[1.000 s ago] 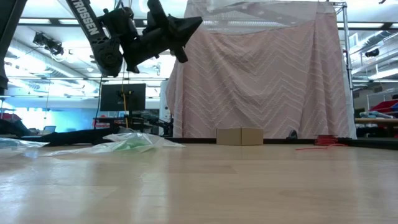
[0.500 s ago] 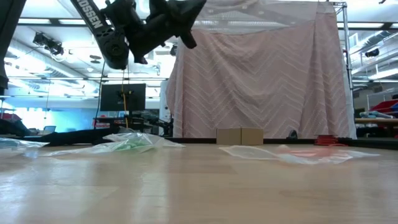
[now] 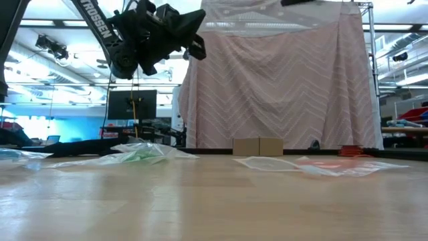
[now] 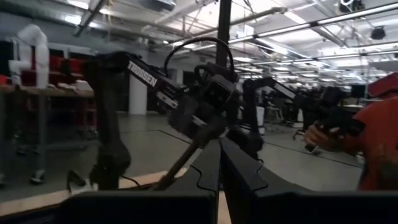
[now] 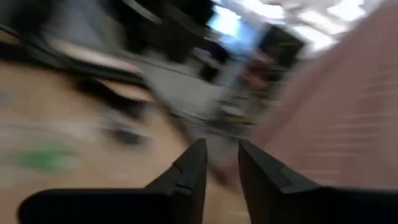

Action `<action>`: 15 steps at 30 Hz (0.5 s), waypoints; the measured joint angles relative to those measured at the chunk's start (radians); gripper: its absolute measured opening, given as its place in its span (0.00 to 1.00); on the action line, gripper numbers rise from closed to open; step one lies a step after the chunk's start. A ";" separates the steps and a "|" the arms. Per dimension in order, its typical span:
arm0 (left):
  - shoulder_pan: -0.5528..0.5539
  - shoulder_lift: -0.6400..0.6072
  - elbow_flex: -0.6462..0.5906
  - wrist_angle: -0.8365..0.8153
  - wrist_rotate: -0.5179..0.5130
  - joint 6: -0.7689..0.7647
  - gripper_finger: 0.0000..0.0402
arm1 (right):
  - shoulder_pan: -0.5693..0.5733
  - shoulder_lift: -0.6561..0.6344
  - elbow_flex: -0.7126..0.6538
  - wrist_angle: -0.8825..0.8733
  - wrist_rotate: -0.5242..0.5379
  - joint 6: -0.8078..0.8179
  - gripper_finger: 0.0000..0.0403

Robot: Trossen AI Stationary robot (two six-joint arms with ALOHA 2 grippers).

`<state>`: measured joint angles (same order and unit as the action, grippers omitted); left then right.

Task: Sort rubber bands
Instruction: Close the transparent zip bag

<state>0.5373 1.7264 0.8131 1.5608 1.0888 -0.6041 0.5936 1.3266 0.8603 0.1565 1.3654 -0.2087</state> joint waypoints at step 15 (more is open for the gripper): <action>0.000 -0.001 0.000 -0.009 0.050 -0.035 0.05 | 0.073 0.278 0.000 -0.452 -0.498 0.636 0.46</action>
<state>0.5369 1.7256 0.8131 1.5517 1.1389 -0.6395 0.6662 1.6049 0.8604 -0.2953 0.8671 0.4272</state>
